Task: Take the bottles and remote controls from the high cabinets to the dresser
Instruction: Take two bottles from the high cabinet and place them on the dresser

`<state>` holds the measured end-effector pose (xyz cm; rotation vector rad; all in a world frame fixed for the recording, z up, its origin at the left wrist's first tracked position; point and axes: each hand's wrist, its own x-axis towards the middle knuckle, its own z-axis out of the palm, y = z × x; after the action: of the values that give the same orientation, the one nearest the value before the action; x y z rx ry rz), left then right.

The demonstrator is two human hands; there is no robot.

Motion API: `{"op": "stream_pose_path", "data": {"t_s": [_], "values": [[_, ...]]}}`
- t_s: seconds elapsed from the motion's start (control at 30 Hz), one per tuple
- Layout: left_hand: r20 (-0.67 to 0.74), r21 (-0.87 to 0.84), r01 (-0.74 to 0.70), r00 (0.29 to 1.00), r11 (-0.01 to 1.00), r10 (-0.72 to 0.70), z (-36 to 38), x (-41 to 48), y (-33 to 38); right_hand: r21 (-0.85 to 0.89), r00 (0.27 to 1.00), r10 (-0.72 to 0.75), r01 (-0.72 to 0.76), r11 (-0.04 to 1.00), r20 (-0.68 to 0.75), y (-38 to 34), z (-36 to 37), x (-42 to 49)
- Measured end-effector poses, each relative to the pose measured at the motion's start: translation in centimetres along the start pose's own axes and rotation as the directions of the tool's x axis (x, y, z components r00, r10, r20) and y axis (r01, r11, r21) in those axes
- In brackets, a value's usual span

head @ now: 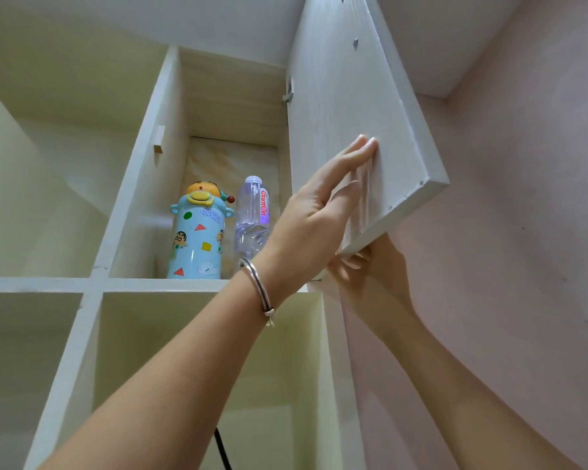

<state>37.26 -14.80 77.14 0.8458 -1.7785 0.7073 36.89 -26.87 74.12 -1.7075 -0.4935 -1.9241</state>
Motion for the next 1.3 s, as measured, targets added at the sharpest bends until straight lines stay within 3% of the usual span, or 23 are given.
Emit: {"op": "stream_pose_path", "data": {"t_s": [0.1,0.23,0.37,0.57,0.63,0.7,0.8,0.87,0.93,1.0,1.07,1.2,1.3], "values": [[-0.031,0.065,-0.012,0.999,0.998,0.014,-0.2,-0.4,0.1,-0.044,0.998,-0.007,0.005,0.999,-0.059,-0.4,0.2,-0.6],[-0.066,0.21,0.095,0.994,0.973,-0.083,-2.6,-2.7,-1.4,-0.067,0.99,-0.001,-0.008,0.998,-0.142,-1.0,1.1,-2.0],[-0.202,0.473,0.276,0.958,0.837,-0.202,-7.7,-5.9,-3.7,-0.03,0.956,0.051,-0.062,0.998,-0.288,-1.3,2.5,-4.2],[-0.399,0.585,0.448,0.885,0.675,-0.242,-13.0,-7.4,-3.9,-0.155,0.921,-0.043,-0.018,0.988,-0.386,-0.6,3.7,-6.6],[-0.388,0.654,0.452,0.889,0.607,-0.244,-13.9,-7.2,-3.9,-0.207,0.935,-0.111,0.042,0.977,-0.336,-0.5,4.8,-8.1],[-0.387,0.683,0.47,0.882,0.559,-0.269,-14.5,-6.4,-4.1,-0.203,0.966,-0.186,0.148,0.968,-0.182,-0.7,6.4,-8.1],[-0.376,0.652,0.526,0.849,0.546,-0.371,-14.6,-4.5,-5.1,-0.206,0.969,-0.245,0.236,0.95,-0.02,-1.8,8.7,-4.4],[-0.368,0.627,0.567,0.82,0.534,-0.439,-14.5,-3.1,-6.0,-0.204,0.987,-0.156,0.162,0.965,0.045,-2.4,10.0,-0.8],[-0.383,0.584,0.621,0.778,0.523,-0.497,-14.5,-1.7,-7.3,-0.232,0.988,0.066,-0.032,0.972,0.139,-2.3,11.0,2.5],[-0.406,0.544,0.677,0.729,0.495,-0.552,-14.4,-0.7,-8.5,-0.283,0.929,0.294,-0.226,0.932,0.227,-1.8,12.1,4.9],[-0.419,0.502,0.724,0.682,0.473,-0.599,-14.3,-0.1,-9.6,-0.369,0.872,0.423,-0.319,0.873,0.247,-1.1,13.0,6.3],[-0.395,0.42,0.782,0.615,0.461,-0.682,-14.1,0.4,-12.1,-0.49,0.779,0.569,-0.401,0.774,0.261,0.7,13.5,7.5],[-0.419,0.397,0.791,0.608,0.466,-0.674,-14.4,0.4,-12.7,-0.474,0.786,0.557,-0.395,0.787,0.269,1.8,13.6,7.4]]}}
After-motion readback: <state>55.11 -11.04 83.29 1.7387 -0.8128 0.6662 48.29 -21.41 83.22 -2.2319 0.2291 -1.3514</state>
